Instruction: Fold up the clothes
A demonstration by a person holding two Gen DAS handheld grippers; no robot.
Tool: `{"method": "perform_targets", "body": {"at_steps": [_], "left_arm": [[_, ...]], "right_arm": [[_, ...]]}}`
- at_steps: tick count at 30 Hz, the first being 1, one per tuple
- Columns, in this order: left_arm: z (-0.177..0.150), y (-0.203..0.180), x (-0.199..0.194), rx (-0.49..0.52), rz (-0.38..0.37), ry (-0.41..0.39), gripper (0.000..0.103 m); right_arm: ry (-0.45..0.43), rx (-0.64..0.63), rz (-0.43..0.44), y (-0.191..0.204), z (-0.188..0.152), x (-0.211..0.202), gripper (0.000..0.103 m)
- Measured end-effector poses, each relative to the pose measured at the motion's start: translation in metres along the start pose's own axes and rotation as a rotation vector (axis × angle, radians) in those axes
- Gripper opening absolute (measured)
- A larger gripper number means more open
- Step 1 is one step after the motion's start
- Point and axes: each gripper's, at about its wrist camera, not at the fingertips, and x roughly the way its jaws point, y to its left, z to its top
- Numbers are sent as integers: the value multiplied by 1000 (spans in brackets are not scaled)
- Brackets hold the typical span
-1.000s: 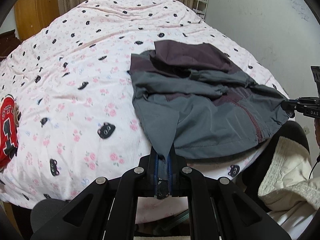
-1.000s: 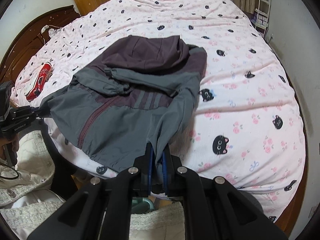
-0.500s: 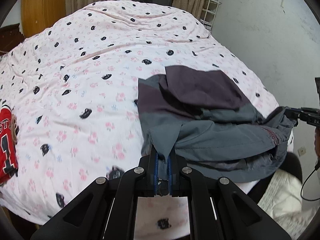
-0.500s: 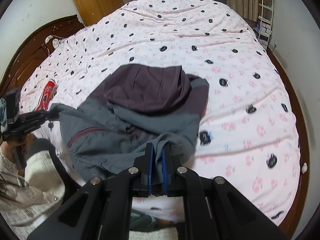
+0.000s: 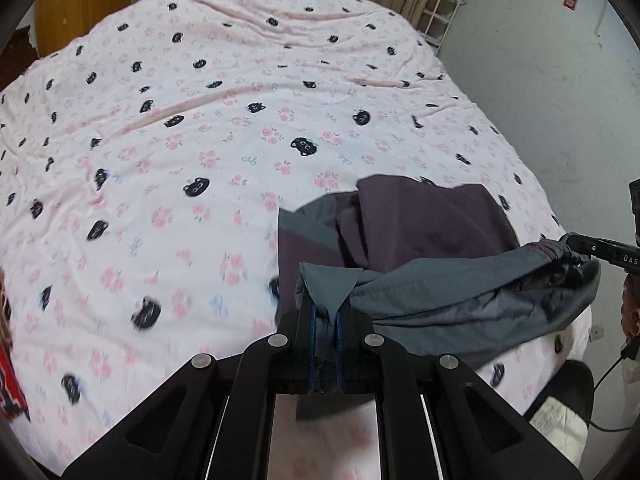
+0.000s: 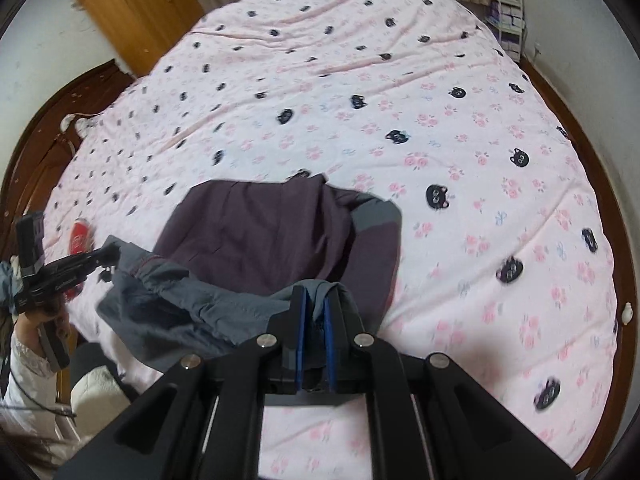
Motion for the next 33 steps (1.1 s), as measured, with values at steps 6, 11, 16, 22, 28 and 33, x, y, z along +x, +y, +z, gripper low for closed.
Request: {"method": "perform_targets", "body": {"at_steps": [6, 11, 16, 22, 28, 33], "left_arm": [[29, 13, 35, -60, -32, 71, 7], [36, 29, 61, -141, -81, 128, 9], [33, 49, 67, -254, -157, 119, 12], [33, 59, 50, -306, -206, 37, 16], [40, 73, 34, -360, -250, -6, 49], [36, 88, 34, -478, -354, 28, 51]], "right_arm": [[57, 33, -23, -15, 35, 41, 9], [125, 66, -35, -27, 51, 72, 9], [182, 100, -47, -35, 55, 96, 9], [212, 118, -55, -37, 59, 111, 9], [231, 123, -71, -37, 63, 118, 9], [242, 125, -78, -37, 64, 124, 9]]}}
